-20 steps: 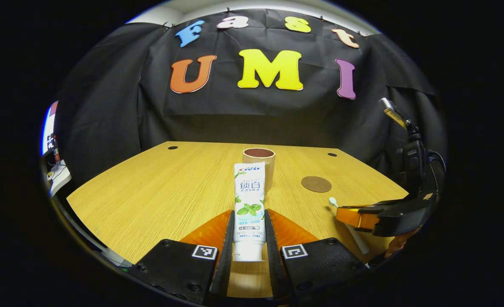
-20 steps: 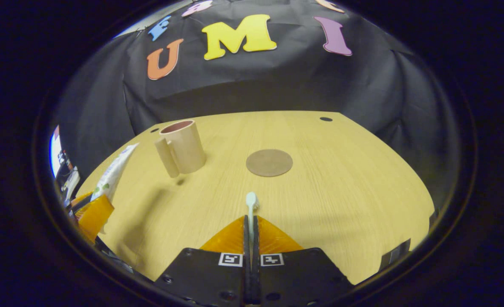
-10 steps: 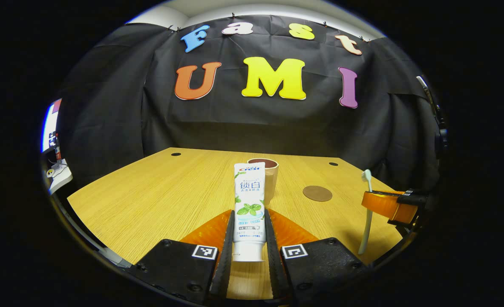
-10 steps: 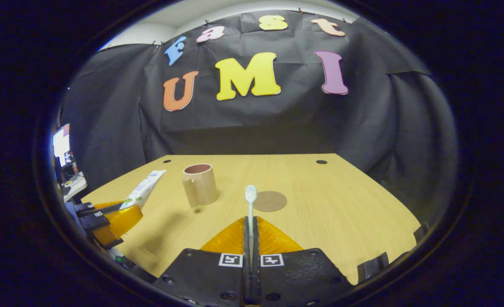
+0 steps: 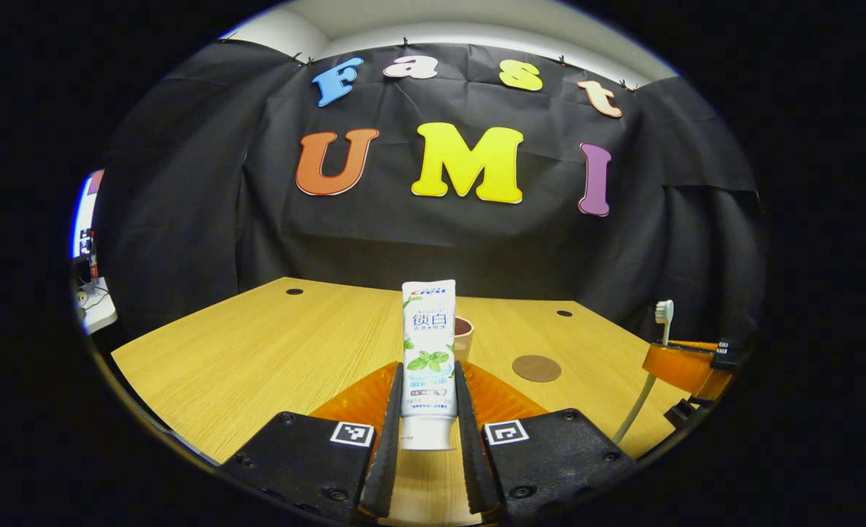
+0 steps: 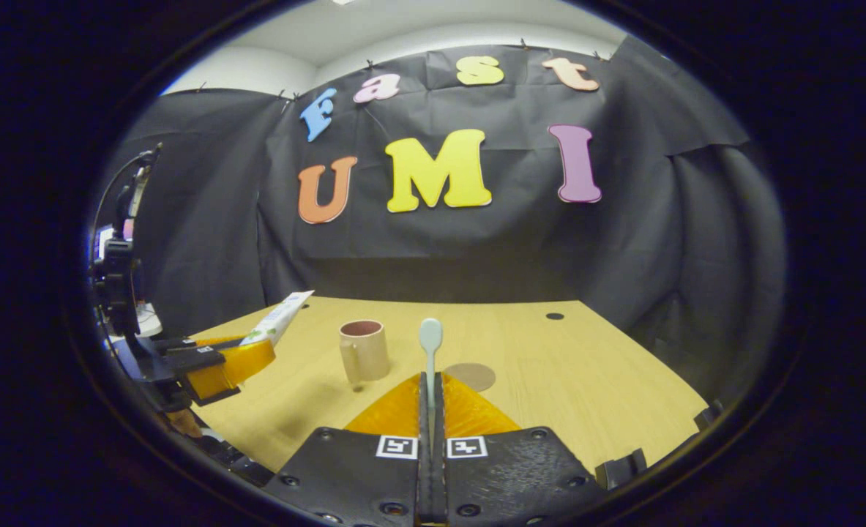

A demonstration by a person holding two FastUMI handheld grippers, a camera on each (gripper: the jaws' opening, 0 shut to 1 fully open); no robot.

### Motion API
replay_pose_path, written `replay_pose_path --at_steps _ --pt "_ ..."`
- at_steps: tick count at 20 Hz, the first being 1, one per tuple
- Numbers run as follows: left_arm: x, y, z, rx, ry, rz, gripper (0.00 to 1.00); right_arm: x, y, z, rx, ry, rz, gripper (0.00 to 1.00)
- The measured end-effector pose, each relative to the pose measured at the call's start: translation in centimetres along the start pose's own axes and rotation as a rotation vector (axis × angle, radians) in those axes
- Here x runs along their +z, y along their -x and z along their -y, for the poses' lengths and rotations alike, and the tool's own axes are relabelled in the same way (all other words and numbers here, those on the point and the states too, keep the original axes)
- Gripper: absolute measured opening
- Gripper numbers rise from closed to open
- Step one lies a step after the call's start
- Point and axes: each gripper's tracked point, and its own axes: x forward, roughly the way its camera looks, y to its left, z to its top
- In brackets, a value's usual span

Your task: Put the toothbrush and toothpaste on the desktop into the cup, then pick up the cup and place it on the coaster on the desktop.

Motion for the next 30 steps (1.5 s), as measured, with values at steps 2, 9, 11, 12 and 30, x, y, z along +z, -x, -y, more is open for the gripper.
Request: replay_pose_path --at_steps 2,9,11,12,30 --pt "1.2 -1.2 0.5 -0.029 0.027 0.015 0.41 0.5 0.4 -0.2 0.014 0.006 0.020 0.00" --pt "4.3 -6.7 0.6 -0.088 0.059 0.028 0.41 1.2 0.9 0.9 0.007 -0.004 0.060 0.00" --pt "5.3 -8.3 0.8 -0.111 0.043 0.061 0.42 0.9 0.7 1.3 0.002 -0.014 0.052 0.00" --pt "5.7 -9.1 1.1 -0.129 0.028 0.076 0.41 0.7 0.6 1.5 -0.001 -0.018 0.044 0.00" --pt "2.5 -18.1 1.5 -0.163 0.073 -0.016 0.45 -1.7 -0.5 4.5 -0.046 -0.066 -0.007 0.00"
